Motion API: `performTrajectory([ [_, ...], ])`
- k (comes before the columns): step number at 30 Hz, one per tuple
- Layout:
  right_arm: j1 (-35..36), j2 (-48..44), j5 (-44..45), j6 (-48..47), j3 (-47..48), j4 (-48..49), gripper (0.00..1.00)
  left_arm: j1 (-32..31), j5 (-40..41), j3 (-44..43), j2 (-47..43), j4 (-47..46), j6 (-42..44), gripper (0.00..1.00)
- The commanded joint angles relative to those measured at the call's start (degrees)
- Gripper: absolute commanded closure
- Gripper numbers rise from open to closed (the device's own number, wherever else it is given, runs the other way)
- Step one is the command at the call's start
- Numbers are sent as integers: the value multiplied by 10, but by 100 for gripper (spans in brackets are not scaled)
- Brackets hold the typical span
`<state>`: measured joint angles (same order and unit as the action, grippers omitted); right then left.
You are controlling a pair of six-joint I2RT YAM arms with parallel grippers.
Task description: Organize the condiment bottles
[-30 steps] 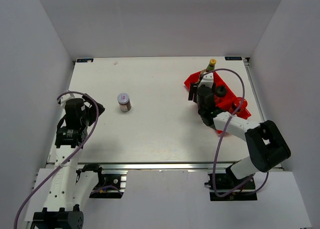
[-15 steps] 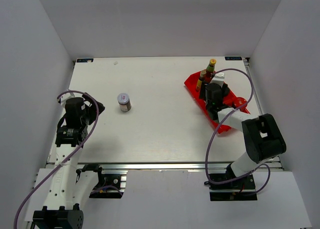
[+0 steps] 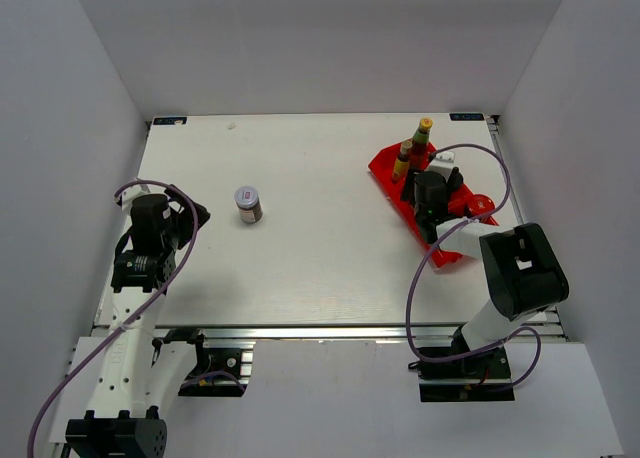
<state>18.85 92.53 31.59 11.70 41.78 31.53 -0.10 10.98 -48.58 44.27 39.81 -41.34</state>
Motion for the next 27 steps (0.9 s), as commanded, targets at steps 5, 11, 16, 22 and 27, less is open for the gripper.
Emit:
performTrajectory([
  [5,-3,-10,19,45,7,28,44,0,-8,1,-7,-11,7,2],
  [11,-3,-22,25,60,5,-4,25,0,-6,0,-8,-9,5,2],
  [16,-3,-35,32,76,4,-45,13,0,4,0,-24,-11,3,2],
  [22,-1,-74,19,71,8,-83,11,0,5,0,-29,-9,2,2],
  [27,3,-154,-32,57,8,-117,11,0,1,-1,-18,-10,1,2],
])
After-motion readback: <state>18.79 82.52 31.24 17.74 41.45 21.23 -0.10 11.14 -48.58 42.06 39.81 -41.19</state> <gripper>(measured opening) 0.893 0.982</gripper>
